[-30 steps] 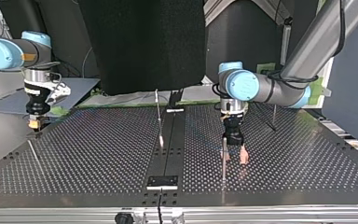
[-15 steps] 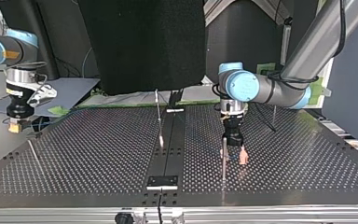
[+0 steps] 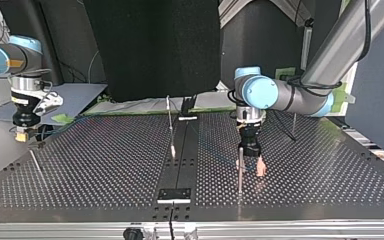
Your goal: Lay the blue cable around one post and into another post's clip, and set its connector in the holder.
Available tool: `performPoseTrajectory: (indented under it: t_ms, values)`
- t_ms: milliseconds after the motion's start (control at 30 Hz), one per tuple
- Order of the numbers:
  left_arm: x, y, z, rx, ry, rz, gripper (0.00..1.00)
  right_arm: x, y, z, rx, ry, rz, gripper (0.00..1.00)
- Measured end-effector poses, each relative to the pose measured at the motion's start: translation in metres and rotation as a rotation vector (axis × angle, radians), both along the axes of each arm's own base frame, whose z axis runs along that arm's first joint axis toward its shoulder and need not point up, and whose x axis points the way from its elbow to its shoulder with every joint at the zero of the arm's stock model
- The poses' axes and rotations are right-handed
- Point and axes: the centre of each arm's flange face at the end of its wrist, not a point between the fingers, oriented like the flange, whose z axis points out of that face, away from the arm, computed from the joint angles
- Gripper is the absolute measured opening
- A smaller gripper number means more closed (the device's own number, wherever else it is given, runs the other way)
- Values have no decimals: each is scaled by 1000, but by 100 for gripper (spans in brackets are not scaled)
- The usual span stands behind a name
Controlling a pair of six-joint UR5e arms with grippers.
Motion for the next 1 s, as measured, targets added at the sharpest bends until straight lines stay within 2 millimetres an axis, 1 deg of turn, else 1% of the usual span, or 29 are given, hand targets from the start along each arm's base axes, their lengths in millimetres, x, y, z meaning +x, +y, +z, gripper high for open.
performPoseTrajectory:
  t_ms: [233, 467, 767, 1000]
  values:
    - [0, 0, 0, 0, 0, 0, 100, -4, -7, -9, 26, 1, -2, 0]
    - [0, 0, 0, 0, 0, 0, 100, -7, -17, -11, 50, 7, -10, 0]
    - [0, 0, 0, 1, 0, 0, 100, -13, -22, -12, 60, 7, -20, 0]
    - [0, 0, 0, 2, 0, 0, 100, -18, -25, -21, 75, 10, -25, 0]
